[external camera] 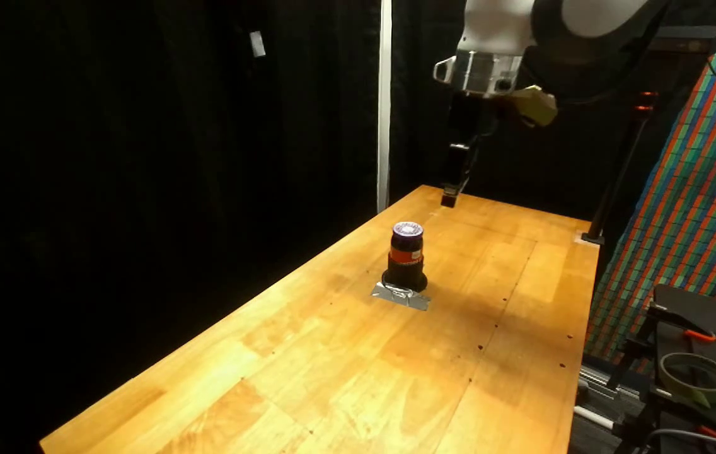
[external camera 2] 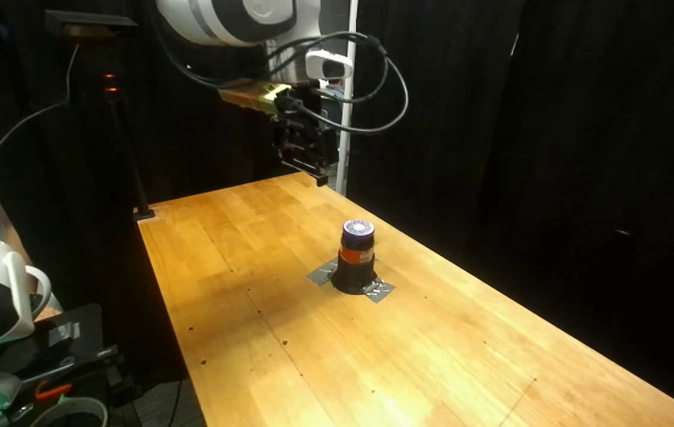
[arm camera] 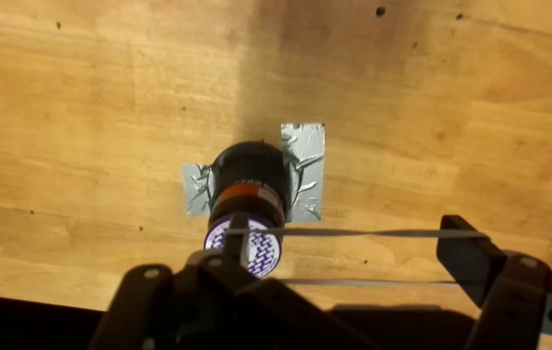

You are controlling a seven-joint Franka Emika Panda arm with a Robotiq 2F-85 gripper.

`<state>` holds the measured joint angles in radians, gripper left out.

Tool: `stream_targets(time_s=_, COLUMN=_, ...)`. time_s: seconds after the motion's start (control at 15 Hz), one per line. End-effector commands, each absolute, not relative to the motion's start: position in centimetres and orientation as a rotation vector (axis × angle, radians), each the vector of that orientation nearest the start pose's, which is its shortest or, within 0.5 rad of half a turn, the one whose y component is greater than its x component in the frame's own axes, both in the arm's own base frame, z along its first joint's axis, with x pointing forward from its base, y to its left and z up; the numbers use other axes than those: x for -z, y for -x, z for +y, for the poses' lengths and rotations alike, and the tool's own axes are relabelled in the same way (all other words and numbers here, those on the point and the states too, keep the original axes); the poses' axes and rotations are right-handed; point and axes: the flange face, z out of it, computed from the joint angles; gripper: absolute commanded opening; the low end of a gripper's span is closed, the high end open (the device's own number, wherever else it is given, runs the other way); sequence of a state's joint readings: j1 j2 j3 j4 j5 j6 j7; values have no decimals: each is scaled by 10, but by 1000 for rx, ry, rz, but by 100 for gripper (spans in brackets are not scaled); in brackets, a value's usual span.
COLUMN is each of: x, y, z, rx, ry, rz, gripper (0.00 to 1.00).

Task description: Put the rubber band onto the jar.

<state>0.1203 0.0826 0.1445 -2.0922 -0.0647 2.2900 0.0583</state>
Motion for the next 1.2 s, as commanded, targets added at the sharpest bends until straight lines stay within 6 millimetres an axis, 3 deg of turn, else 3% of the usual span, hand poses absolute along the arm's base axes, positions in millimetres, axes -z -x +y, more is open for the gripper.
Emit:
stream_targets(time_s=0.0, x=-364, y=-615, z=145, rx=315, ry=3166, rz=-369, gripper=100)
stream_targets(time_s=0.2, x=-340, y=-642, z=134, rx=333, ry=3201, rz=-363, gripper=100)
stream_targets(time_s=0.47, x=-317, y=-662, z=125, rx=299, ry=3197, rz=-326, gripper=100)
stream_targets(time_s=1.13, x=-275, y=-679, z=124, rx=264, ry=3136, rz=-262, gripper=100)
